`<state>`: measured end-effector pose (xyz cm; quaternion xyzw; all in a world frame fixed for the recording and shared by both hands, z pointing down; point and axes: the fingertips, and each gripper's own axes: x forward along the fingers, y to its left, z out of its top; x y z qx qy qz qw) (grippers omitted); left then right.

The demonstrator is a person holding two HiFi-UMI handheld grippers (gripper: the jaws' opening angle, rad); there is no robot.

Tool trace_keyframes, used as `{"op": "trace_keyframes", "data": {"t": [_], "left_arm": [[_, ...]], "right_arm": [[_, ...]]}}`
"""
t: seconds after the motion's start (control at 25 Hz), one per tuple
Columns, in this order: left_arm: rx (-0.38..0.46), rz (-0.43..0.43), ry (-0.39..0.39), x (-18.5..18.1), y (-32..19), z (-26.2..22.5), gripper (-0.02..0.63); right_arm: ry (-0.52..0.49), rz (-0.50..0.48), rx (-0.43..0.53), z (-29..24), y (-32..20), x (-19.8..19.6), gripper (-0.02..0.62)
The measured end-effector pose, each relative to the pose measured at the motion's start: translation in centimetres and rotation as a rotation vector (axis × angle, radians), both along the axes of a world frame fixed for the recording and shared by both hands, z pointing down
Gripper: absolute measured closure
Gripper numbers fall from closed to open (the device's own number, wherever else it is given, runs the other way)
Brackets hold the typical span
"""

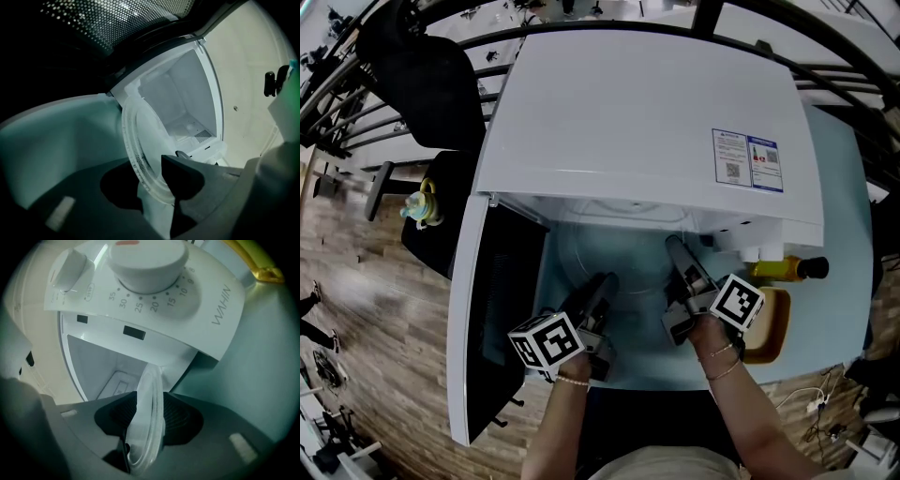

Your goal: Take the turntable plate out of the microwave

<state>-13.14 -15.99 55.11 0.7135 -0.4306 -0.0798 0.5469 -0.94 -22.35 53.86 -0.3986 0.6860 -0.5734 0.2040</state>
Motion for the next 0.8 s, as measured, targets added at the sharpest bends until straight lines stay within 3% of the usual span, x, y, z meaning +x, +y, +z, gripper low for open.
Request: {"op": "trace_keyframes", "data": {"t": [0.24, 0.4, 0.8], "left_arm": [[-0.009, 0.004, 0.009, -0.2, 0.7, 0.0, 0.472], [-0.009, -0.003, 0.002, -0.4, 1.0, -0.1, 0.471], [0.079, -0.007, -0.061, -0.8, 0.9, -1.0, 0.461]], "right_arm": [[0.015, 0.021, -0.002, 0.1, -0.5, 0.2, 0.498], [0.008, 0.028, -0.008, 0.2, -0.2, 0.1, 0.494], [0.05, 0.037, 0.0, 0.1, 0.7, 0.4, 0.492]]}}
